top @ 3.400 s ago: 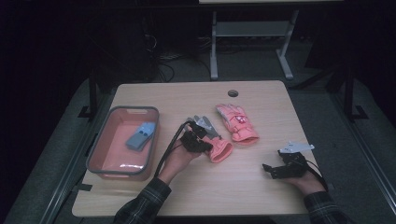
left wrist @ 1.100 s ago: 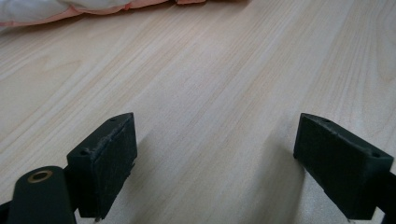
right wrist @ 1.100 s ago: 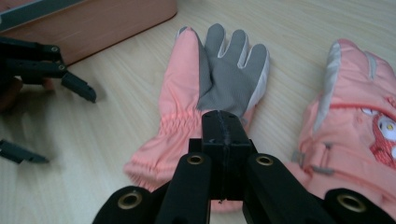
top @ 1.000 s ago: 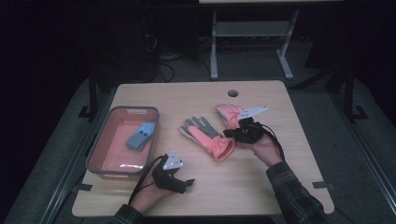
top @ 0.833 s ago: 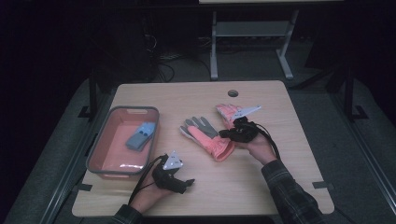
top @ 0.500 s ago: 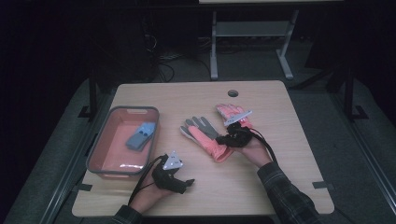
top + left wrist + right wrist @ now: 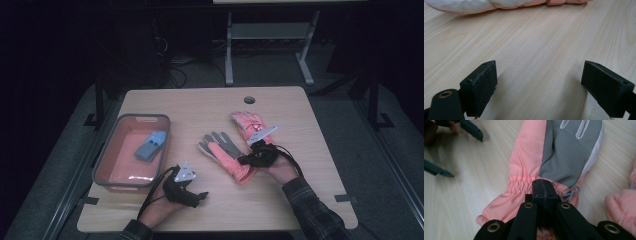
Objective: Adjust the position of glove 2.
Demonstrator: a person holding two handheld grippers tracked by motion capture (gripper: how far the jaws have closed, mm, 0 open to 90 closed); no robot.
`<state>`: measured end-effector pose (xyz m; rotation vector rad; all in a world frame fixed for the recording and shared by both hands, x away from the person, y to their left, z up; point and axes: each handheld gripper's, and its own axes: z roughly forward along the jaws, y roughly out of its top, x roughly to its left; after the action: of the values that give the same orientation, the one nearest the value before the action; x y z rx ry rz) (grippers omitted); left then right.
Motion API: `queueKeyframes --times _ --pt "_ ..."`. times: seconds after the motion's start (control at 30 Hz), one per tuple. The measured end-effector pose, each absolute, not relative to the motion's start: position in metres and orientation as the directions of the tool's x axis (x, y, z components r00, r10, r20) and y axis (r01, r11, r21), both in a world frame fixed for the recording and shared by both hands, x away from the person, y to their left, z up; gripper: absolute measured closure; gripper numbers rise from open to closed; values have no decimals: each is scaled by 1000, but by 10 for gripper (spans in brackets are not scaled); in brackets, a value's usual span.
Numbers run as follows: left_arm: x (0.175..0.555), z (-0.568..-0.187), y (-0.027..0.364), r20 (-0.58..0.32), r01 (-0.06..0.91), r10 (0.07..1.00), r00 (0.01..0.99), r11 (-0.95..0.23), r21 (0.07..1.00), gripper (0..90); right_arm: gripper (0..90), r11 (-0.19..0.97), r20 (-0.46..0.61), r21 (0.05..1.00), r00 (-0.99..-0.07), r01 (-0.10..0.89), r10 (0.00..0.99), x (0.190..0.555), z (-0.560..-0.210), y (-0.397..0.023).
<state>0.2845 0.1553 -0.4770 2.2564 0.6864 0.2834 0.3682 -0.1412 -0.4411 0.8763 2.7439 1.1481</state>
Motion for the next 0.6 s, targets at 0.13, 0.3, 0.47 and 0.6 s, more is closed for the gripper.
queueKeyframes --times 0.13,0.3,0.47,0.6 --pt "285 -477 155 -6 389 554 833 -577 719 125 900 580 170 663 -850 473 499 357 -440 -150" --pt "285 -477 155 -5 388 553 833 -579 717 125 900 601 165 655 -863 458 478 344 -439 -162" --pt "286 -477 155 -2 386 552 834 -581 717 125 900 614 178 646 -871 454 458 330 -438 -180" --pt "286 -477 155 0 385 551 834 -581 717 125 900 624 174 642 -877 445 447 322 -437 -192"
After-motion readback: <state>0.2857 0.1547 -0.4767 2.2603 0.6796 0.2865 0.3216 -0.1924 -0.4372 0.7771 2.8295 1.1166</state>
